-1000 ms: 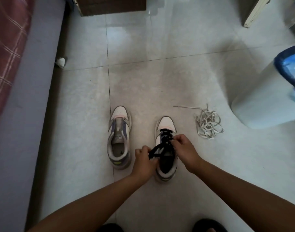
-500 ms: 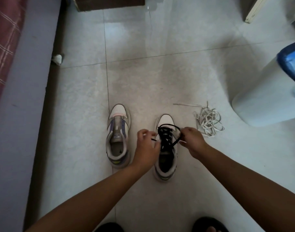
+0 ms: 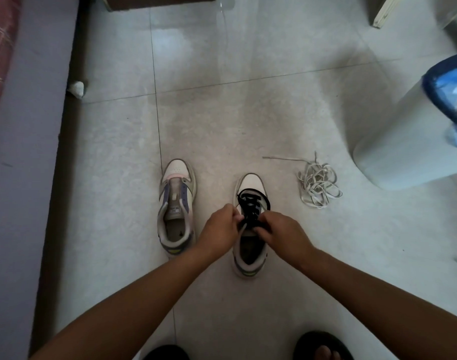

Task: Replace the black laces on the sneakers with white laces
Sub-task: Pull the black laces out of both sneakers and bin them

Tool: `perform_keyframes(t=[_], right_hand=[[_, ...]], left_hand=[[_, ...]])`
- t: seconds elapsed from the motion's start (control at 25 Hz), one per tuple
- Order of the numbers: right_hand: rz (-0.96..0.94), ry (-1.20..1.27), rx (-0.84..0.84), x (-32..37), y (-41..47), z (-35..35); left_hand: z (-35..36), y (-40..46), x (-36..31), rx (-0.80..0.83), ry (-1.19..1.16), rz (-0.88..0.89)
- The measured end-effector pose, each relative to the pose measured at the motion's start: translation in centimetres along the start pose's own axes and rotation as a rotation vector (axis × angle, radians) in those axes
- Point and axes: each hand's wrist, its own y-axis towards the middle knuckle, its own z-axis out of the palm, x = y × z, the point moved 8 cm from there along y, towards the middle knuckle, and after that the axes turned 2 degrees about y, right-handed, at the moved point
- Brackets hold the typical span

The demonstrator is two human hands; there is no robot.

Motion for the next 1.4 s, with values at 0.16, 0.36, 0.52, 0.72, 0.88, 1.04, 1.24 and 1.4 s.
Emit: perform_keyframes(t=[0.16, 0.36, 0.52, 0.72, 0.88, 1.04, 1.24, 1.4], right_hand=[[0.108, 0.286, 0.046, -1.8, 0.3, -0.9], [0.107, 0.214, 0.079, -0.5, 2.1, -1.1], [0.063, 0.116, 0.16, 1.2, 2.6, 0.6], [0.469, 0.882, -0.012, -2.6, 1.3, 1.2], [0.477, 1.024, -0.008, -2.6, 1.4, 0.6], [0.266, 0.691, -0.054, -0.7, 3.2, -3.3], [0.08, 1.063, -0.549, 0.7, 6.4, -15.0], [-0.136, 1.059, -0.972, -1.3, 8.1, -24.9]], left_hand=[[0.0, 0.4, 1.1, 0.01, -0.133, -0.085], [0.4, -0.3, 0.8, -0.019, -0.079, -0.004], [1.1, -1.3, 1.4, -0.058, -0.141, -0.055], [1.4, -0.4, 2.0, 0.004, -0.435, -0.216], [1.6, -0.1, -0.2, 0.08, -0.279, -0.037], [1.2, 0.3, -0.7, 0.089, 0.001, 0.066], [1.4, 0.2, 0.1, 0.136, 0.009, 0.044], [1.3, -0.3, 0.0, 0.106, -0.028, 0.071]])
